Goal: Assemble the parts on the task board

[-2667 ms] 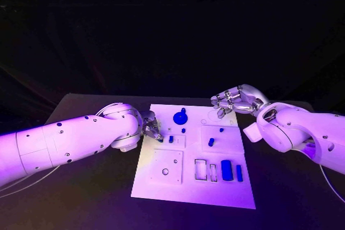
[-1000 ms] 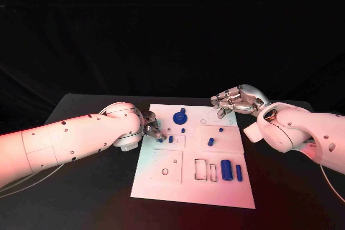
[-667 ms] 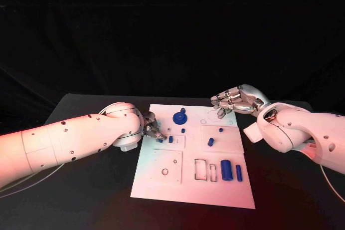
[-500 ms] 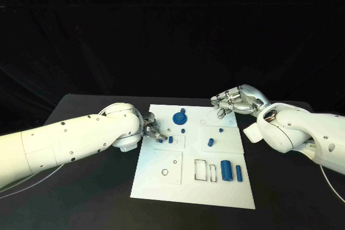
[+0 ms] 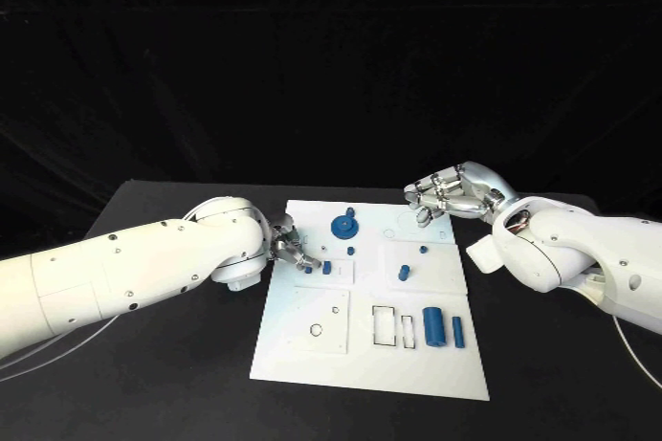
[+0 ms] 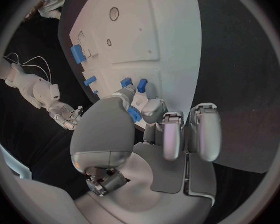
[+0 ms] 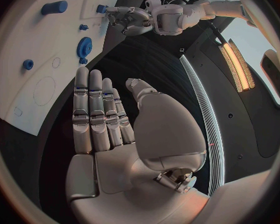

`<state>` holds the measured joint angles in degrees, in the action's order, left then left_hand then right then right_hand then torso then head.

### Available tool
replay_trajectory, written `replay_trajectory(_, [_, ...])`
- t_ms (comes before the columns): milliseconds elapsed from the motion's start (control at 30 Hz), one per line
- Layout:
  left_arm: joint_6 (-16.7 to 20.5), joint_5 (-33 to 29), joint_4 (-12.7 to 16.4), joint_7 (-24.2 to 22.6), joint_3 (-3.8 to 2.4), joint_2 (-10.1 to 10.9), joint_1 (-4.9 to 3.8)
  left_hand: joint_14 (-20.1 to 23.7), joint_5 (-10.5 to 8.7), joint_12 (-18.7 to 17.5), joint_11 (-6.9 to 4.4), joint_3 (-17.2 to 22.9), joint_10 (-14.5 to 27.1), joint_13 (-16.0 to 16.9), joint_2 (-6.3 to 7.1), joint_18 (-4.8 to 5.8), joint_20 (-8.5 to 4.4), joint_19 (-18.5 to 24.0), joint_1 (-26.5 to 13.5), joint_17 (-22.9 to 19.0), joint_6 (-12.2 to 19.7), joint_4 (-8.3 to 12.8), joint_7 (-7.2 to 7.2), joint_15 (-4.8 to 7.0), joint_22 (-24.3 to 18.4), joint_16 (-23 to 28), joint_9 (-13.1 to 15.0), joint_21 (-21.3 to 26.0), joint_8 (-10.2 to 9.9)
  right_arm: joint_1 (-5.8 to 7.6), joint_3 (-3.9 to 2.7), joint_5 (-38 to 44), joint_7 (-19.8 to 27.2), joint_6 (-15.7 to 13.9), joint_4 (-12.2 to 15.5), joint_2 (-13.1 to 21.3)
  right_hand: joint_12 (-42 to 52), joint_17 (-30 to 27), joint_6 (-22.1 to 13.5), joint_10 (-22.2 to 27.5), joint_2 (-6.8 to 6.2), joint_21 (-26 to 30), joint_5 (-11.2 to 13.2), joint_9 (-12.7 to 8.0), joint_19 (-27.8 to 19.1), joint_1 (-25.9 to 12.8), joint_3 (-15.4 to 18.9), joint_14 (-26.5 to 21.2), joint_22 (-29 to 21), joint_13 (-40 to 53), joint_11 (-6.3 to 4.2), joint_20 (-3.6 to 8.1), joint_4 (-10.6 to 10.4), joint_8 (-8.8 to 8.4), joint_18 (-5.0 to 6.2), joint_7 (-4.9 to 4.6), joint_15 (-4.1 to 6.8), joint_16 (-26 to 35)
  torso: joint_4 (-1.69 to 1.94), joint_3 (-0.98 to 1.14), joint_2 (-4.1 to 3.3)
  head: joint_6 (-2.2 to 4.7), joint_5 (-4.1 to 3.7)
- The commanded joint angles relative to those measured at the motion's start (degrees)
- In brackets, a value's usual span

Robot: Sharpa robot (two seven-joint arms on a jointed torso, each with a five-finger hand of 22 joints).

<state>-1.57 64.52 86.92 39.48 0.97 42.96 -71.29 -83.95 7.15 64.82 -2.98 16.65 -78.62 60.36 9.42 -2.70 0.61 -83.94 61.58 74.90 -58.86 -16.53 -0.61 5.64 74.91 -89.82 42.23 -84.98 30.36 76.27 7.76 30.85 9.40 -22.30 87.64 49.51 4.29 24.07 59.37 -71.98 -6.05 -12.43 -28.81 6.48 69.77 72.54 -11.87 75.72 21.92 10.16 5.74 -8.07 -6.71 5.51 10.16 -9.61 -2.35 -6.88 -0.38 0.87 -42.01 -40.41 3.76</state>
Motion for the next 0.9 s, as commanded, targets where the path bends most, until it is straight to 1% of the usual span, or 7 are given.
replay_trajectory(33, [1.74,-1.03,0.53,-0.50,-0.33,0.23,-0.04,-6.05,0.03,-0.05,0.11,-0.64,0.57,-0.26,-0.71,0.77,-0.32,-2.33,0.04,15.10,-0.11,0.04,-0.35,0.31,6.86,-0.18,0.08,-0.09,-0.24,-0.03,0.00,0.48,0.27,0.21,-0.02,-0.07,0.12,0.06,0.06,0.05,0.06,0.21,-0.30,-0.04,-0.31,-0.10,-0.11,-0.16,-0.08,-0.08,-0.07,-0.14,-0.01,0.17,0.22,-0.15,-0.03,0.36,-0.02,0.02,0.05,-0.01,0.04])
replay_trajectory(333, [8.72,-5.77,1.29,-5.15,-1.26,1.35,-0.45,-5.78,0.13,-9.03,1.44,-3.93,6.66,-9.98,-2.84,-0.38,0.14,0.16,0.92,14.33,3.31,-0.07,-1.88,-0.72,1.70,0.41,-0.82,3.36,-2.40,-0.03,0.00,0.48,0.27,0.23,-0.23,-0.18,0.12,0.06,0.03,0.05,0.06,0.22,-0.33,-0.05,-0.33,-0.16,-0.11,-0.18,-0.11,-0.09,-0.06,-0.15,-0.05,0.17,0.21,-0.15,-0.04,0.38,-0.02,0.07,0.05,0.16,-0.02])
replay_trajectory(400, [10.23,-6.97,1.40,-8.46,-1.32,1.51,-0.53,-4.28,0.12,-17.03,2.68,-3.90,12.78,-18.22,-3.19,-1.76,0.73,3.41,3.32,10.45,5.86,0.27,-3.19,-1.73,-4.71,3.60,-1.65,7.90,-3.95,-0.03,0.00,0.48,0.26,0.25,-0.25,-0.19,0.12,0.06,0.03,0.05,0.06,0.22,-0.33,-0.05,-0.33,-0.16,-0.11,-0.18,-0.11,-0.09,-0.06,-0.15,-0.05,0.17,0.21,-0.15,-0.04,0.38,0.00,0.06,0.06,0.26,-0.09])
replay_trajectory(500, [11.80,-8.15,1.65,-15.23,-1.32,1.50,-0.59,-0.54,0.12,-19.57,4.49,-3.53,17.08,-20.08,-2.86,-3.91,2.03,9.26,7.94,2.72,8.99,0.88,-5.24,-3.23,-15.51,10.66,-3.26,16.44,-5.76,-0.03,0.00,0.48,0.24,0.26,-0.26,-0.17,0.12,0.06,0.03,0.05,0.06,0.22,-0.34,-0.05,-0.33,-0.16,-0.11,-0.18,-0.11,-0.09,-0.06,-0.15,-0.05,0.17,0.21,-0.15,-0.04,0.38,0.00,0.08,0.04,0.30,-0.19])
replay_trajectory(600, [13.47,-6.82,1.95,-21.93,-0.98,1.18,-0.60,9.59,0.18,-24.35,6.09,-1.63,23.29,-23.28,-1.91,-7.37,3.49,20.91,14.48,-12.90,11.70,2.87,-7.24,-5.19,-34.83,26.62,-5.97,33.32,-8.28,-0.03,0.00,0.48,0.23,0.26,-0.28,-0.15,0.12,0.07,0.03,0.05,0.07,0.22,-0.36,-0.05,-0.33,-0.12,-0.13,-0.18,-0.12,-0.10,-0.07,-0.15,-0.03,0.17,0.21,-0.14,-0.03,0.39,0.02,0.11,0.00,0.30,-0.33])
replay_trajectory(733, [15.73,-0.84,1.81,-29.76,-0.25,0.03,-0.37,17.82,0.28,-30.91,7.57,2.30,26.37,-29.77,-0.14,-7.79,4.97,22.56,21.75,-26.69,11.48,4.99,-7.29,-5.84,-40.32,41.27,-11.32,40.61,-11.65,-0.03,0.00,0.48,0.25,0.26,-0.29,-0.17,0.11,0.08,0.03,0.07,0.08,0.22,-0.44,-0.05,-0.33,0.14,-0.29,-0.19,-0.15,-0.14,-0.12,-0.13,0.14,0.18,0.23,-0.10,0.00,0.41,-0.02,0.01,-0.02,0.35,-0.47])
replay_trajectory(900, [16.07,7.48,0.45,-34.06,0.38,-1.92,0.31,16.95,0.18,-35.73,7.72,2.99,26.08,-36.01,1.64,-7.79,5.05,20.58,23.91,-30.41,9.27,5.84,-7.44,-6.07,-42.52,44.39,-16.29,43.40,-14.11,-0.03,0.00,0.50,0.27,0.29,-0.23,-0.21,0.11,0.09,0.03,0.08,0.11,0.21,-0.46,-0.05,-0.33,0.28,-0.38,-0.20,-0.16,-0.16,-0.14,-0.12,0.23,0.19,0.24,-0.08,0.02,0.42,-0.10,0.03,-0.04,0.43,-0.53])
